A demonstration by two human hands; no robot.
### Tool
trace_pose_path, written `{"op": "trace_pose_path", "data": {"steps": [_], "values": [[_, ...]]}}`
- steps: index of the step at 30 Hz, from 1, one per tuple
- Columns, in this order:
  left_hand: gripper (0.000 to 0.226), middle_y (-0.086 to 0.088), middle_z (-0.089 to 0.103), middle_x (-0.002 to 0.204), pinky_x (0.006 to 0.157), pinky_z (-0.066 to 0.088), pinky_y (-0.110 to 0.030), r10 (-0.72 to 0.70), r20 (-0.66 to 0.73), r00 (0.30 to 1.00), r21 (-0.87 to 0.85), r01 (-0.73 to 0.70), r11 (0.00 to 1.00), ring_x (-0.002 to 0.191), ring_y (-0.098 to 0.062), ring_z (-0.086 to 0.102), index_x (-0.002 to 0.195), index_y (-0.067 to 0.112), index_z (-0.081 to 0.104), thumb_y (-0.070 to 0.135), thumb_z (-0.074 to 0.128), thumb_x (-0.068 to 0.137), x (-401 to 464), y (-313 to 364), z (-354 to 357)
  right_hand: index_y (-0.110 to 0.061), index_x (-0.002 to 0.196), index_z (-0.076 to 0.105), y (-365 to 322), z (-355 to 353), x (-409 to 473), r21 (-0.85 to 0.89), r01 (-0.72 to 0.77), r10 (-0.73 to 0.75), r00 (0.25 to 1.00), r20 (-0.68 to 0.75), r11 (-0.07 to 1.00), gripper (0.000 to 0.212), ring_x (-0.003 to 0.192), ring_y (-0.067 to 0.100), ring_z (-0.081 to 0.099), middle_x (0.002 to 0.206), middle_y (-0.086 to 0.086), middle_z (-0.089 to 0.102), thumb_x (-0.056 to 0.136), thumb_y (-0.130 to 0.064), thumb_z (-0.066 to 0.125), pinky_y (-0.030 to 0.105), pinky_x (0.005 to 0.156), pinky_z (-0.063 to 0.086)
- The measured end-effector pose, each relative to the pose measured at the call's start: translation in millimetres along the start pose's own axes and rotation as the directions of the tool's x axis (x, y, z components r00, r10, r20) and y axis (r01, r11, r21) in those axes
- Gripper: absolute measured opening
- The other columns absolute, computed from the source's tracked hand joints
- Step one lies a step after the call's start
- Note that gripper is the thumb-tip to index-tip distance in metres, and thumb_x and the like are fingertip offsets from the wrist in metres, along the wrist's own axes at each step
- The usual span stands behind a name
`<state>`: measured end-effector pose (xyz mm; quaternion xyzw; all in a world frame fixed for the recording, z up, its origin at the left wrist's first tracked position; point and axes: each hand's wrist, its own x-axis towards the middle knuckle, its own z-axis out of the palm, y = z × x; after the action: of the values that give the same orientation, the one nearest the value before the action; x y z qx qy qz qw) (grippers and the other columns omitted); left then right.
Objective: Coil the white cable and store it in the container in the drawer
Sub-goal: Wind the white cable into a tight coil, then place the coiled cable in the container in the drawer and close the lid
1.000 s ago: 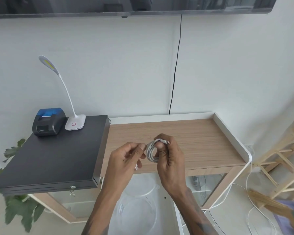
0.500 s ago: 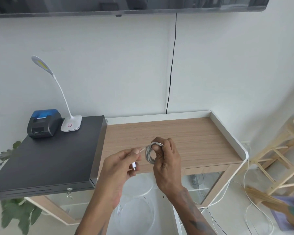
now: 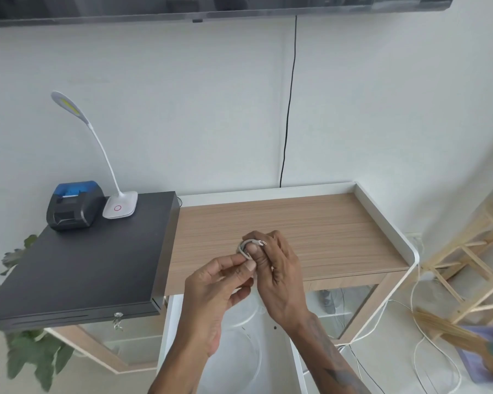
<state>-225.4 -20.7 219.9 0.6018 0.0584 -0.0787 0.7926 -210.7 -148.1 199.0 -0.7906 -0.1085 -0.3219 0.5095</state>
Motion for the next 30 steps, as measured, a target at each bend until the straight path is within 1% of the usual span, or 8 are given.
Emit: {"op": "trace_pose_path", "data": {"steps": [5, 10, 15, 18, 21, 24, 27, 30], "values": [[0.032, -0.016, 0.077, 0.099, 0.086, 0.059, -0.041, 0.135, 0.005, 0.991, 0.024, -0.135, 0.991, 0.088, -0.026, 0.075, 0.082, 0.013, 0.071, 0.024, 0.093, 0.062, 4, -10, 0, -0.013, 0.096, 0.071, 3, -3, -7, 0.08, -0.092, 0.09, 0.996, 0.028, 0.993, 0.022, 0.084, 0.019, 0.06, 0.088, -0.008, 0.065, 0.101, -0.014, 0.05, 0.029, 0.076, 0.049], [0.041, -0.004, 0.073, 0.084, 0.072, 0.063, -0.045, 0.202, -0.055, 0.978, 0.19, -0.189, 0.963, 0.075, -0.021, 0.072, 0.086, 0.027, 0.058, 0.035, 0.092, 0.064, 9, -19, -3, -0.023, 0.102, 0.072, 3, -3, -17, 0.111, -0.199, 0.186, 0.976, 0.115, 0.974, 0.026, 0.088, 0.017, 0.061, 0.086, -0.003, 0.061, 0.104, -0.023, 0.046, 0.024, 0.076, 0.048], [0.022, 0.004, 0.064, 0.084, 0.064, 0.047, -0.008, 0.504, -0.05, 0.862, 0.72, -0.319, 0.616, 0.07, -0.004, 0.061, 0.097, 0.027, 0.064, 0.023, 0.073, 0.078, 11, -30, -1, -0.017, 0.11, 0.075, -2, 0, -24, 0.117, -0.103, 0.084, 0.985, 0.154, 0.988, 0.022, 0.088, 0.012, 0.057, 0.089, -0.007, 0.056, 0.102, -0.016, 0.054, 0.028, 0.076, 0.053], [0.016, -0.005, 0.063, 0.092, 0.065, 0.043, -0.009, 0.45, -0.037, 0.892, 0.802, -0.242, 0.545, 0.077, -0.009, 0.06, 0.095, 0.019, 0.07, 0.008, 0.067, 0.084, 15, -26, -10, -0.016, 0.113, 0.075, -2, 4, -30, 0.129, -0.096, 0.071, 0.98, 0.185, 0.987, 0.021, 0.085, 0.011, 0.056, 0.089, -0.002, 0.056, 0.1, -0.012, 0.058, 0.023, 0.076, 0.051], [0.013, -0.009, 0.071, 0.088, 0.068, 0.061, -0.038, 0.139, -0.004, 0.99, 0.646, -0.104, 0.756, 0.077, -0.023, 0.07, 0.094, 0.028, 0.072, 0.018, 0.065, 0.089, 12, -21, -15, -0.019, 0.109, 0.076, 5, 1, -30, 0.142, -0.205, 0.181, 0.97, 0.164, 0.968, 0.02, 0.082, 0.011, 0.056, 0.084, -0.006, 0.058, 0.1, -0.015, 0.058, 0.017, 0.075, 0.046], [0.02, -0.007, 0.078, 0.094, 0.069, 0.061, -0.032, -0.15, 0.111, 0.982, 0.336, 0.105, 0.936, 0.077, -0.019, 0.073, 0.099, 0.028, 0.076, 0.034, 0.072, 0.08, 7, -19, -19, -0.022, 0.107, 0.077, 16, -5, -29, 0.193, -0.337, 0.308, 0.937, 0.163, 0.922, 0.02, 0.085, 0.011, 0.06, 0.085, -0.001, 0.064, 0.1, -0.019, 0.059, 0.022, 0.076, 0.048], [0.029, -0.011, 0.075, 0.1, 0.073, 0.059, -0.035, -0.278, 0.151, 0.949, -0.115, 0.296, 0.948, 0.079, -0.022, 0.07, 0.105, 0.011, 0.077, 0.032, 0.074, 0.086, 9, -26, -25, -0.024, 0.106, 0.077, 21, -10, -26, 0.274, -0.411, 0.355, 0.905, 0.232, 0.869, 0.021, 0.094, 0.015, 0.064, 0.093, 0.004, 0.068, 0.099, -0.023, 0.058, 0.023, 0.081, 0.051], [0.03, -0.008, 0.074, 0.104, 0.074, 0.058, -0.032, -0.282, 0.08, 0.956, -0.249, 0.293, 0.923, 0.081, -0.017, 0.07, 0.106, 0.008, 0.077, 0.028, 0.074, 0.083, 11, -39, -29, -0.026, 0.103, 0.078, 22, -9, -27, 0.294, -0.451, 0.363, 0.879, 0.31, 0.843, 0.021, 0.105, 0.01, 0.065, 0.104, -0.008, 0.072, 0.1, -0.025, 0.057, 0.016, 0.086, 0.05]]}}
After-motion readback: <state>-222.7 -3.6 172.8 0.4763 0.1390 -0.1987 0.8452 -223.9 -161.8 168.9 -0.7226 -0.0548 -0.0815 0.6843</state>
